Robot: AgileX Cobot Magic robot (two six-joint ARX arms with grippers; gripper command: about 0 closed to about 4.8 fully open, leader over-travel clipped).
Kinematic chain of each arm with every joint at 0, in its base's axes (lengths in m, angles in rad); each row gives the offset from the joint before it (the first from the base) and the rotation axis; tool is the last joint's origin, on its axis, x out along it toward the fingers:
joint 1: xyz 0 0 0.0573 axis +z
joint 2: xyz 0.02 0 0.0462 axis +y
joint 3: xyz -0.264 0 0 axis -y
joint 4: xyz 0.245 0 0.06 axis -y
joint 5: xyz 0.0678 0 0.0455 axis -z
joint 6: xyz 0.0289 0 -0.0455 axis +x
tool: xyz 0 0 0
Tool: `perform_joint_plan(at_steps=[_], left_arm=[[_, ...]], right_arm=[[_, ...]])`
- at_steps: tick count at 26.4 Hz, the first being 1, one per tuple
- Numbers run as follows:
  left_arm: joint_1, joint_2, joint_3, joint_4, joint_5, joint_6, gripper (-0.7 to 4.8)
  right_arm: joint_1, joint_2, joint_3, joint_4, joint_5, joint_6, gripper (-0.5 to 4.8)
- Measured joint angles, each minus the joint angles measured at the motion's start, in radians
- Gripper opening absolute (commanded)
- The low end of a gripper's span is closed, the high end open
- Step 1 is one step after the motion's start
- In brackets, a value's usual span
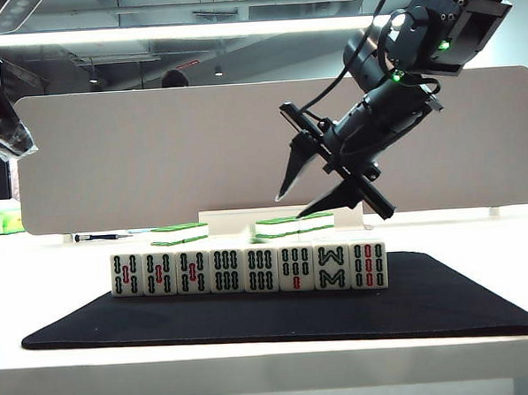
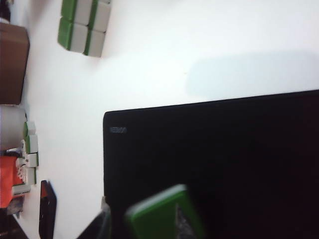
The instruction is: Take a mahjong tile from your hand cards and play it out.
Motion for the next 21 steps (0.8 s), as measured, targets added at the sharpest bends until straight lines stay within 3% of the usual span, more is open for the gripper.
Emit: perform_joint_plan(at_steps=[8, 15, 17, 21], left_arm=[[0.0, 0.0, 0.0, 0.0, 0.0, 0.0, 0.3], [0.0, 0.0, 0.0, 0.019, 0.0, -0.003, 0.3], [0.0, 0.0, 0.0, 0.02, 0.0, -0.005, 0.3], [0.0, 0.0, 0.0, 0.03, 0.0, -0.043, 0.3]], right_arm=[[-0.03, 0.002, 0.0, 0.014, -0.025, 0.0, 1.59], [-0.026, 0.002, 0.002, 0.198, -0.237, 0.0, 1.52], [-0.026, 0.001, 0.002, 0.263, -0.309, 0.001, 0.83], [-0.026, 0.001, 0.002, 0.324, -0.385, 0.002, 0.28]])
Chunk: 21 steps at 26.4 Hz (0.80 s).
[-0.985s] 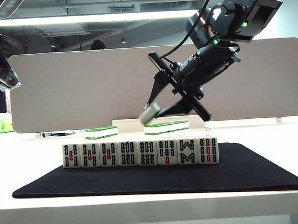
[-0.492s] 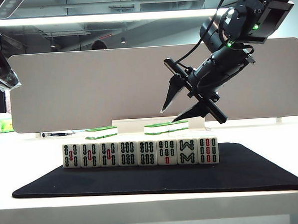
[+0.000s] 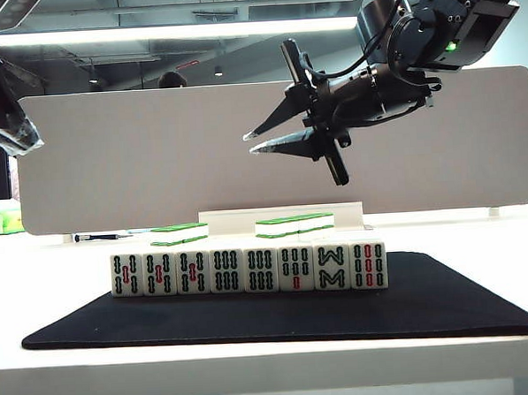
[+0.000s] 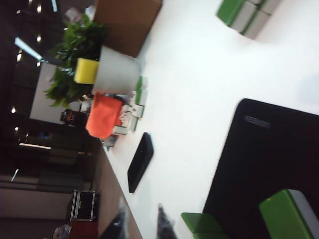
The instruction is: Take a mahjong tile from your hand cards and play it out.
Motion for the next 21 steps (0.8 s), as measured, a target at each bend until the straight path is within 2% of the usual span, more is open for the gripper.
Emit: perform_joint_plan(at_steps=[2, 13, 21], left_arm=[[0.0, 0.0, 0.0, 0.005, 0.0, -0.008, 0.3], [0.0, 0.0, 0.0, 0.061, 0.0, -0.01, 0.29], [0.0, 0.001, 0.077, 0.048, -0.009, -0.031, 0.29]], right_arm=[[0.0, 0.0, 0.0, 0.005, -0.005, 0.001, -0.04], [-0.011, -0.027, 0.0, 0.005, -0.039, 0.005, -0.04], [-0.087, -0.108, 0.001, 0.005, -0.095, 0.004, -0.04]])
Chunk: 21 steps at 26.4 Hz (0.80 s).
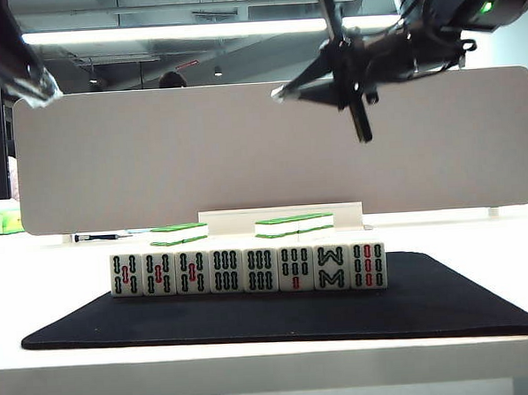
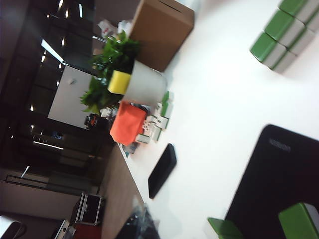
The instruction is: Take a mahjong tile from your hand cards and play it out.
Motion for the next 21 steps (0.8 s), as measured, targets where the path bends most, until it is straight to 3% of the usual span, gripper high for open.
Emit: perform_joint_plan(at_steps=[7, 16, 21], left_arm=[[0.0, -0.002, 0.045, -0.01, -0.115, 0.0, 0.29], [0.001, -0.002, 0.045, -0.011, -0.119, 0.0, 0.3], [0.001, -0.002, 0.045, -0.011, -0.119, 0.0, 0.3]], right_arm=[[-0.035, -0.025, 0.004, 0.013, -0.065, 0.0, -0.01], [-0.035, -0.025, 0.004, 0.006, -0.219, 0.0, -0.01], [-0.035, -0.024, 0.004, 0.006, -0.118, 0.0, -0.01]])
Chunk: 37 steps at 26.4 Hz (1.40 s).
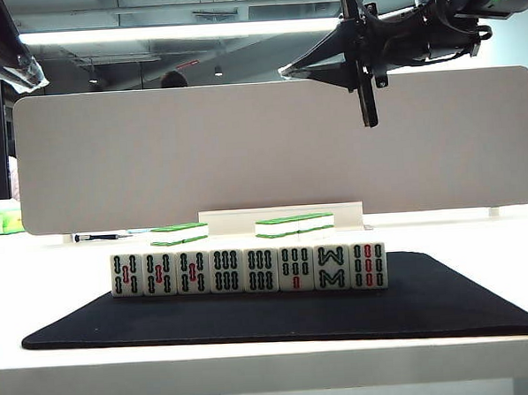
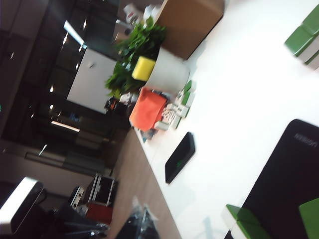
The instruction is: Take a mahjong tile from your hand cards and play it out.
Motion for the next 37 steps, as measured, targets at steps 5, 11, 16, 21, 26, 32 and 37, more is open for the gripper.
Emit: perform_joint_plan(at_steps=[5, 11, 16, 21, 26, 32, 37], left_arm=[[0.0, 0.0, 0.0, 0.0, 0.0, 0.0, 0.3], [0.0, 0.0, 0.0, 0.0, 0.0, 0.0, 0.3], [0.0, 0.0, 0.0, 0.0, 0.0, 0.0, 0.3], [0.0, 0.0, 0.0, 0.0, 0.0, 0.0, 0.29], [0.0, 0.0, 0.0, 0.0, 0.0, 0.0, 0.3], [0.0, 0.0, 0.0, -0.001, 0.0, 0.0, 0.3], [0.0, 0.0, 0.0, 0.0, 0.0, 0.0, 0.3]], right_arm=[[0.0, 0.0, 0.0, 0.0, 0.002, 0.0, -0.01], [0.0, 0.0, 0.0, 0.0, 0.002, 0.0, -0.01], [-0.005, 0.0, 0.0, -0.001, 0.001, -0.052, -0.01], [-0.006, -0.002, -0.001, -0.005, 0.022, -0.207, -0.01], [-0.01, -0.055, -0.022, -0.083, 0.14, -0.359, -0.01], [-0.01, -0.131, -0.032, -0.319, 0.396, -0.567, -0.01], [-0.012, -0.22, -0.082, -0.412, 0.588, -0.687, -0.01]])
